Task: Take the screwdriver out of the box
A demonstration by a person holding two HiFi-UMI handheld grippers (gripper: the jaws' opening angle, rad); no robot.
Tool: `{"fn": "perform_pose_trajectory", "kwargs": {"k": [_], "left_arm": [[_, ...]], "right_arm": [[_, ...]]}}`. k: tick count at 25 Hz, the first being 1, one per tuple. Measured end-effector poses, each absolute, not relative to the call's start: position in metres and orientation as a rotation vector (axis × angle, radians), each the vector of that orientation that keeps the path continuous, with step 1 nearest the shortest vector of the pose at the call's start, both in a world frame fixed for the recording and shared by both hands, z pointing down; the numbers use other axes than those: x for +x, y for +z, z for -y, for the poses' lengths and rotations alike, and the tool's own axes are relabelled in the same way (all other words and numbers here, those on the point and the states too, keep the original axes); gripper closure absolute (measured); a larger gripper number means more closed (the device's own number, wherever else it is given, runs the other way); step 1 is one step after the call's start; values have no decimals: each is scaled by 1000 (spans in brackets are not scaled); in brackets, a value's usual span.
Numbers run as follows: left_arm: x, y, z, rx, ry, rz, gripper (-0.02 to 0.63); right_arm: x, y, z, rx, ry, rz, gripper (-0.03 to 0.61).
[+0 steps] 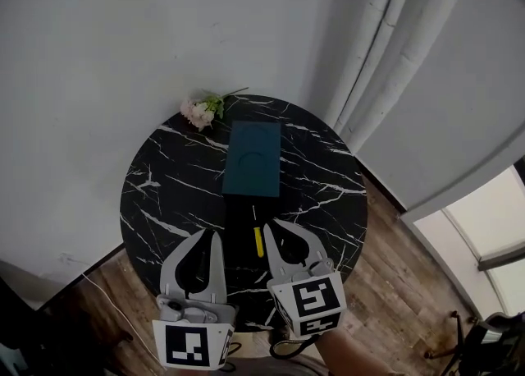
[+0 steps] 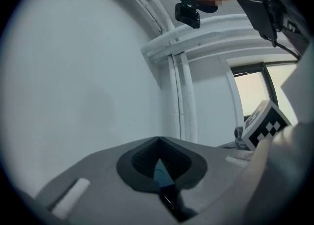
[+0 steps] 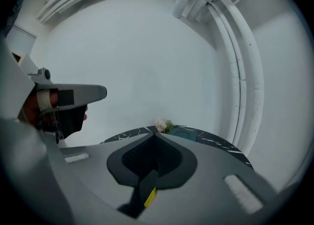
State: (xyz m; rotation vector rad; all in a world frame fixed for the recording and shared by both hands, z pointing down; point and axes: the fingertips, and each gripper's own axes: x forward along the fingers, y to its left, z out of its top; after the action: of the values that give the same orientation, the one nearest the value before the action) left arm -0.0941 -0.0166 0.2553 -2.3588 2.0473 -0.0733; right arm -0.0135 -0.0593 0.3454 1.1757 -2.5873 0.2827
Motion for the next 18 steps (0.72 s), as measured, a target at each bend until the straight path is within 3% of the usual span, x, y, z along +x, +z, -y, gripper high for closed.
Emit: {"fn": "perform_pose_trajectory", "kwargs": {"k": [6, 18], "left_arm": [[-116, 283, 50, -2423, -108, -2052, 614], [-137, 332, 99, -2570, -140, -2031, 614]], "right_arm": [[-28, 396, 88, 1204, 406, 2467, 551], [-47, 479, 111, 1189, 585, 2261, 481]]}}
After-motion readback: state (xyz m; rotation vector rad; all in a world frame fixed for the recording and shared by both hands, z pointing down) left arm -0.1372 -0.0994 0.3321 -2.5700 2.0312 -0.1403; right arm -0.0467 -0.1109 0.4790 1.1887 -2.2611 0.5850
